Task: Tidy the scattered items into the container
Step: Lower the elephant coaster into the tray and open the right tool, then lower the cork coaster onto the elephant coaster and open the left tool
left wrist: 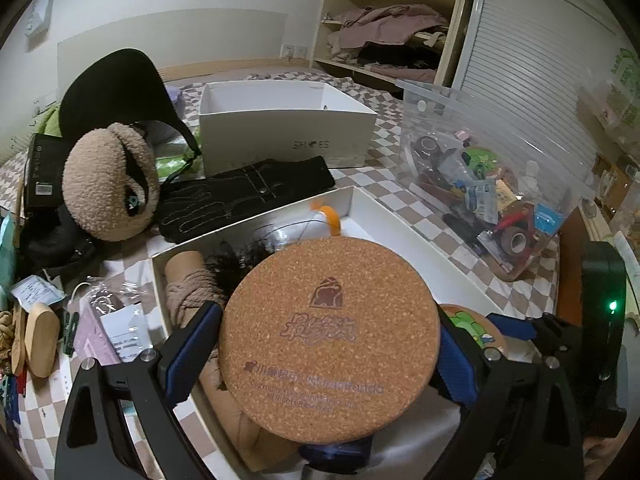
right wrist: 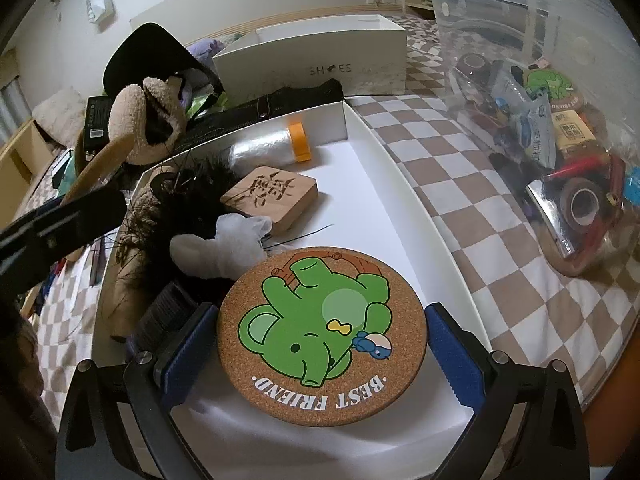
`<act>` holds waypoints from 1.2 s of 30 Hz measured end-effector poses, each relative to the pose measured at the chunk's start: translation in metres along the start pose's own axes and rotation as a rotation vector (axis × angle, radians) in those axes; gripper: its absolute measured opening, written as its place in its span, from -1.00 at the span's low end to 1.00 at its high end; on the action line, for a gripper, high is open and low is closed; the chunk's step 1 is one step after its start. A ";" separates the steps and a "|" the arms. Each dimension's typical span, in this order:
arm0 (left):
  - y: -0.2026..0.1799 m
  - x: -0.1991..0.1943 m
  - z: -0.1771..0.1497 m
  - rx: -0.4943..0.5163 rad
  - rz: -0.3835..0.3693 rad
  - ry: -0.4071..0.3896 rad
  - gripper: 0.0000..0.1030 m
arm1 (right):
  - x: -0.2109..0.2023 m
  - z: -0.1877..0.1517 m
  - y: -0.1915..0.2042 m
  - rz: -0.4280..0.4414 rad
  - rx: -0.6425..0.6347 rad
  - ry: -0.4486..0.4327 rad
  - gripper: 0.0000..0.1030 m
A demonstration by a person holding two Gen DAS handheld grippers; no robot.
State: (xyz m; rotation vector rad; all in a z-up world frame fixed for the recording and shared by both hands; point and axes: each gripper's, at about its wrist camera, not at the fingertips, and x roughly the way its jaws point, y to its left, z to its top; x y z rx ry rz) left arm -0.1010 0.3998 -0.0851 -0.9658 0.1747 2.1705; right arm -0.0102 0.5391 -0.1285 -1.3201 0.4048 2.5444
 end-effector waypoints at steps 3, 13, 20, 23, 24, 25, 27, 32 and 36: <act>-0.005 0.002 0.000 0.009 -0.009 0.004 0.90 | -0.001 -0.001 -0.002 0.006 0.002 -0.004 1.00; -0.029 0.008 0.003 0.048 -0.078 0.038 0.90 | -0.015 -0.009 -0.003 0.031 -0.010 -0.021 1.00; -0.053 0.015 0.001 0.110 -0.105 0.067 0.90 | -0.029 -0.018 -0.007 0.052 0.009 -0.042 1.00; -0.063 0.021 -0.001 0.132 -0.112 0.087 0.90 | -0.031 -0.020 -0.009 0.057 0.011 -0.045 1.00; -0.066 0.023 -0.002 0.140 -0.112 0.093 0.90 | -0.031 -0.021 -0.009 0.057 0.011 -0.045 1.00; -0.068 0.024 -0.003 0.146 -0.112 0.100 0.90 | -0.031 -0.021 -0.009 0.057 0.009 -0.047 1.00; -0.073 0.028 -0.006 0.162 -0.109 0.121 0.91 | -0.032 -0.022 -0.009 0.058 0.003 -0.046 1.00; -0.075 0.040 -0.013 0.158 -0.112 0.171 0.91 | -0.032 -0.025 -0.009 0.063 -0.003 -0.042 1.00; -0.072 0.041 -0.014 0.139 -0.108 0.183 0.93 | -0.032 -0.025 -0.010 0.066 -0.003 -0.041 1.00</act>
